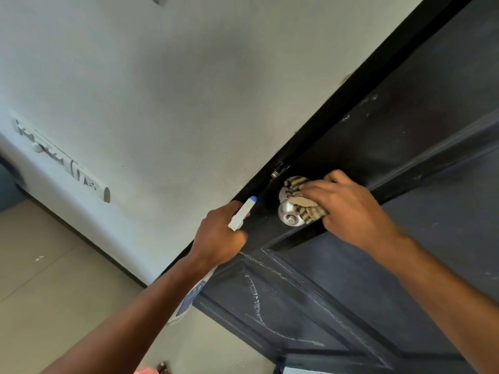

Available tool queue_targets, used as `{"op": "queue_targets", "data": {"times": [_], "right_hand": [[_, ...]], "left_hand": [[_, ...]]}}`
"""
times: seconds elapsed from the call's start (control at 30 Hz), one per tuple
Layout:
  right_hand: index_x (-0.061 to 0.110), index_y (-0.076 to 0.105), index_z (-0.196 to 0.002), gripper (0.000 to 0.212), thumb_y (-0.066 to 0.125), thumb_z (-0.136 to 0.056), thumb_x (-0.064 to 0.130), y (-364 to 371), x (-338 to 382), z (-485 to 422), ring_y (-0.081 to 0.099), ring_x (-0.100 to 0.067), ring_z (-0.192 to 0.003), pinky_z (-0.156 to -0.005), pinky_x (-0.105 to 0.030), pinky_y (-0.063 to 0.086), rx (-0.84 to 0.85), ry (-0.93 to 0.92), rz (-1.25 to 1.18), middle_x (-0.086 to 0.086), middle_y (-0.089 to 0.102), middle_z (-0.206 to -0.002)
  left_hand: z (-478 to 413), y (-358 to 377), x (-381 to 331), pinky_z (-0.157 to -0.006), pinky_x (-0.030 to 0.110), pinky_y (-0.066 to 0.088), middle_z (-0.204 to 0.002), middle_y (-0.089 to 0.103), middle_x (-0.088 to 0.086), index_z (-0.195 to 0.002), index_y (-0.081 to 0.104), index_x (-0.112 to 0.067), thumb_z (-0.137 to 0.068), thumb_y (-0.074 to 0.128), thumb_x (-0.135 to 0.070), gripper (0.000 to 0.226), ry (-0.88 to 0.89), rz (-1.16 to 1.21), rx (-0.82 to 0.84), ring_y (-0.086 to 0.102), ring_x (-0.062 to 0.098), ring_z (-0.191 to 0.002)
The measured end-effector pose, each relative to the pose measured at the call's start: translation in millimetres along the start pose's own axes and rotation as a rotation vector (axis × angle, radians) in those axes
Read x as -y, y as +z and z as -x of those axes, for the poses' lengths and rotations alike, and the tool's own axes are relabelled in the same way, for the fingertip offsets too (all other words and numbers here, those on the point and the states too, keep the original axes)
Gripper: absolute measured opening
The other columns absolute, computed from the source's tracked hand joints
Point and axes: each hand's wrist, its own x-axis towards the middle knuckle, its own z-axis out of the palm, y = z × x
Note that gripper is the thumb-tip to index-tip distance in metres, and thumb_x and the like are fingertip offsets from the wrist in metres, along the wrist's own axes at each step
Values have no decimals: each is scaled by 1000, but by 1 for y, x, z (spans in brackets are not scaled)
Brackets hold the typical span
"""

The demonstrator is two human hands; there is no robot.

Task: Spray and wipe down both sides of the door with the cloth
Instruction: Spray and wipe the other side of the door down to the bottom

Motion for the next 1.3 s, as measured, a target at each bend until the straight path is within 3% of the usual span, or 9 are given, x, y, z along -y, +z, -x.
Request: {"op": "queue_targets", "data": {"times": [0.1,0.2,0.3,0.4,0.53,0.73,0.93,1.07,1.3], "right_hand": [[9,72,-111,64,66,-53,-17,20,-6,31,52,-24,-89,-61,-32,54,-133,119,-91,1,70,-113],[7,69,-117,70,69,-52,-20,46,-3,52,48,-21,-96,-69,-37,57,-210,222,-146,-2,68,-119],[5,67,-121,70,70,-55,-19,74,3,60,50,-24,-99,-78,-37,56,-295,284,-186,-3,65,-125],[4,67,-121,64,69,-60,-17,103,7,66,50,-25,-100,-85,-28,48,-390,307,-187,-4,63,-130],[4,68,-118,47,51,-75,-4,134,17,72,51,-25,-99,-84,-29,48,-486,327,-158,-4,63,-128],[1,67,-119,46,47,-78,2,150,39,65,50,-27,-102,-87,-35,52,-494,389,-167,-10,65,-125],[1,54,-134,72,79,-66,1,169,72,54,42,-29,-115,-89,-40,55,-360,542,-177,-16,57,-135],[-5,55,-130,62,70,-70,3,167,91,35,42,-29,-113,-89,-42,55,-403,618,-143,-20,62,-125],[-2,48,-133,75,81,-65,-3,170,110,13,56,-38,-118,-94,-47,53,-382,720,-207,-22,61,-125]], "left_hand": [[-1,4,-3,-71,50,56,-81,62,3,-96,57,-23,-77,66,-7,26,26,-33,22,62,28,-77],[-2,7,-8,-67,43,56,-79,61,4,-95,57,-21,-79,66,-6,24,39,-38,35,62,28,-73],[-3,13,-11,-72,39,60,-78,58,-7,-100,54,-26,-83,69,-10,28,36,-24,68,63,21,-74],[-1,16,-10,-74,39,60,-78,57,-11,-102,51,-31,-84,70,-12,32,45,-23,78,64,21,-74],[3,16,-10,-76,39,60,-79,56,-12,-102,53,-30,-83,70,-11,32,55,-30,76,63,20,-76],[8,13,-13,-75,33,58,-86,56,-7,-103,51,-31,-83,69,-10,34,55,-40,69,62,19,-81],[16,17,-18,-70,39,60,-77,58,-7,-98,54,-29,-80,71,-6,33,129,-49,59,62,15,-73],[19,16,-17,-67,41,60,-76,60,-5,-95,54,-31,-81,70,-6,33,139,-42,58,63,18,-71],[19,5,-15,-64,16,47,-77,53,-15,-102,49,-30,-85,69,-10,33,110,-44,68,60,13,-74]]}}
